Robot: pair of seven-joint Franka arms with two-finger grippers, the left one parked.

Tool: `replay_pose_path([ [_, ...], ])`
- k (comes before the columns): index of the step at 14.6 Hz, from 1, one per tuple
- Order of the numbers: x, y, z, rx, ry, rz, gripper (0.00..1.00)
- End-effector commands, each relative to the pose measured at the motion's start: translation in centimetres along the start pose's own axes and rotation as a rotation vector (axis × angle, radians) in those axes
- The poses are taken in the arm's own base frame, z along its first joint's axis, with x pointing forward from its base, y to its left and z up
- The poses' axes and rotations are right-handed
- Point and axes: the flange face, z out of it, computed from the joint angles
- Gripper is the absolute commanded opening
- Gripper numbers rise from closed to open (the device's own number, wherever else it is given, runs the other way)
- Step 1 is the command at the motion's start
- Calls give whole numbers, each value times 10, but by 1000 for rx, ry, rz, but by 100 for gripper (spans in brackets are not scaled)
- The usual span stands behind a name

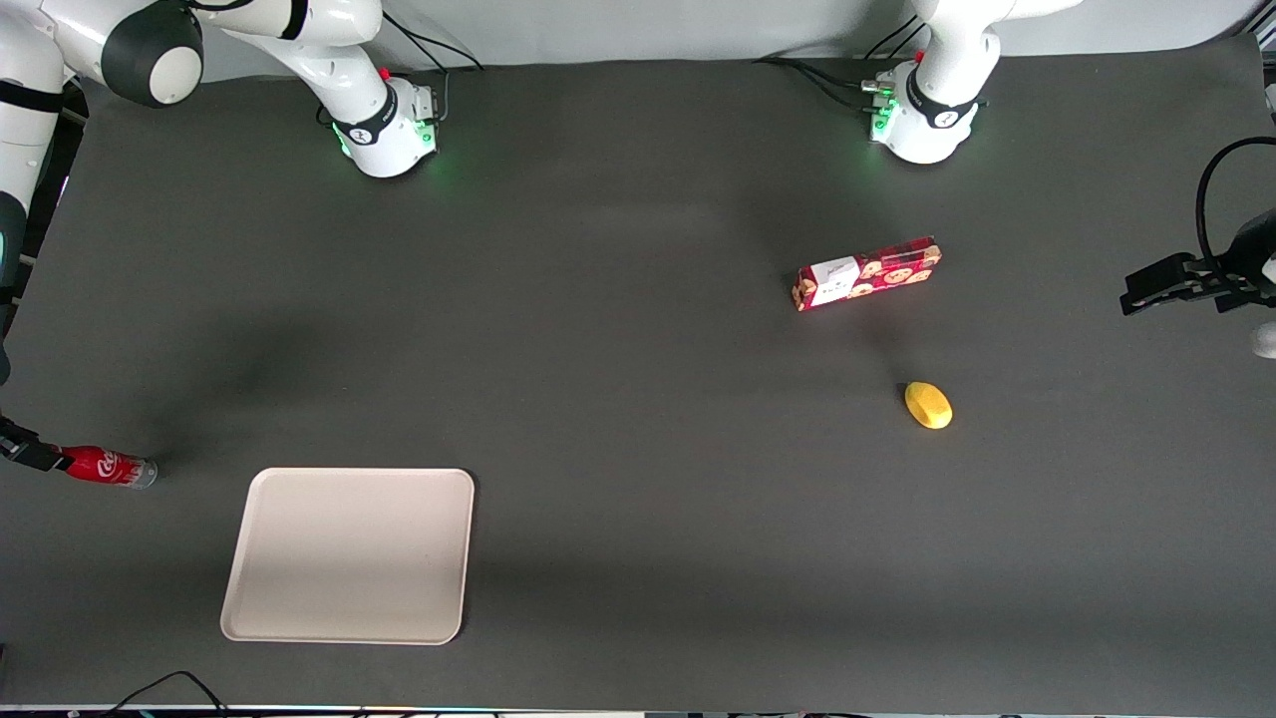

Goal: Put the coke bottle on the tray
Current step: 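Close the right gripper around the bottle's cap end, then lift the bottle with the right gripper and carry it toward the white tray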

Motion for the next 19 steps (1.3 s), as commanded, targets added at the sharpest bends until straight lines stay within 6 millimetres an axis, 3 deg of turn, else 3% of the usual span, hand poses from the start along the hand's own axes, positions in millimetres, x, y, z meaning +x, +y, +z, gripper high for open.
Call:
replay_pose_path([
  [1, 2, -3, -2, 22, 9, -7, 25],
  [2, 2, -3, -3, 21, 8, -8, 8],
  [3, 2, -5, -3, 22, 8, -9, 0],
  [7, 2, -18, -6, 26, 9, -22, 0],
  [9, 0, -29, -23, 43, -30, -13, 0],
  [13, -6, -39, -109, 40, -27, -21, 0],
  [17, -33, -50, -216, -55, -11, -6, 0],
  [19, -47, -54, -254, -49, -20, -8, 0],
])
